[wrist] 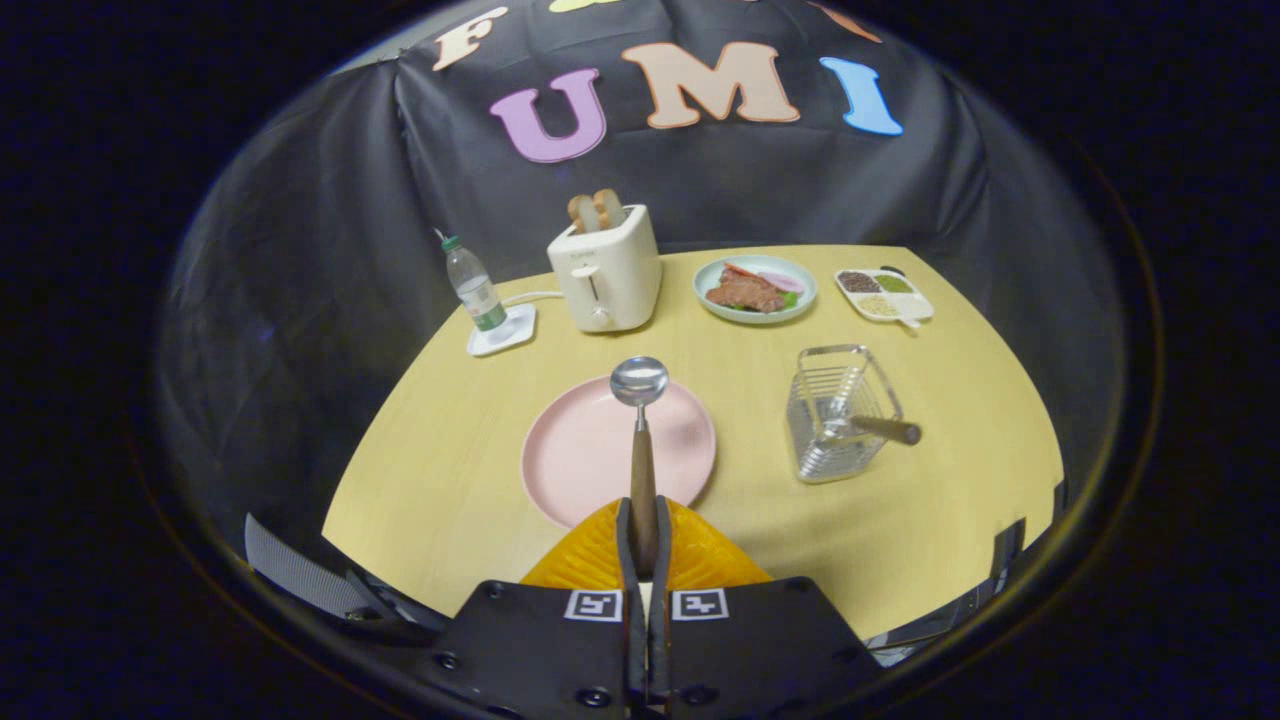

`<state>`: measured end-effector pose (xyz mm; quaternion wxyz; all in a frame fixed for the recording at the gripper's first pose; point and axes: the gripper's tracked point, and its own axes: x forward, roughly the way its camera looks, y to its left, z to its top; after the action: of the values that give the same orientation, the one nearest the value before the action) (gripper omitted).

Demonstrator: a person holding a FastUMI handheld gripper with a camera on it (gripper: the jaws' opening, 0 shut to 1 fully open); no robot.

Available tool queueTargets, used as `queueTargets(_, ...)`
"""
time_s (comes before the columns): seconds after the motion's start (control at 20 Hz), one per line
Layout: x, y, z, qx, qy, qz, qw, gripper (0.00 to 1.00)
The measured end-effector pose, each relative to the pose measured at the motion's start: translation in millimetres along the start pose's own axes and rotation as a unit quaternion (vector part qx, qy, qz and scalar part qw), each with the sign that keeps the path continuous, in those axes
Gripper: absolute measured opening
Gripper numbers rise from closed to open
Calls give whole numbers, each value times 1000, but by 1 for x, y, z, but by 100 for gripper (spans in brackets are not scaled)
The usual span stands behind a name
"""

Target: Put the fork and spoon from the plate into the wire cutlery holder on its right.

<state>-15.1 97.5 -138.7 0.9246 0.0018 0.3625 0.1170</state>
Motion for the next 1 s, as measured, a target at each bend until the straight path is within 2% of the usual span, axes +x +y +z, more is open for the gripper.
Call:
queueTargets(0.5,-21,-110,62,24,15,-62,998,4)
queueTargets(0.7,-17,-152,55,7,60,-89,994,4)
queueTargets(1.0,-6,-152,28,-21,126,-71,989,4)
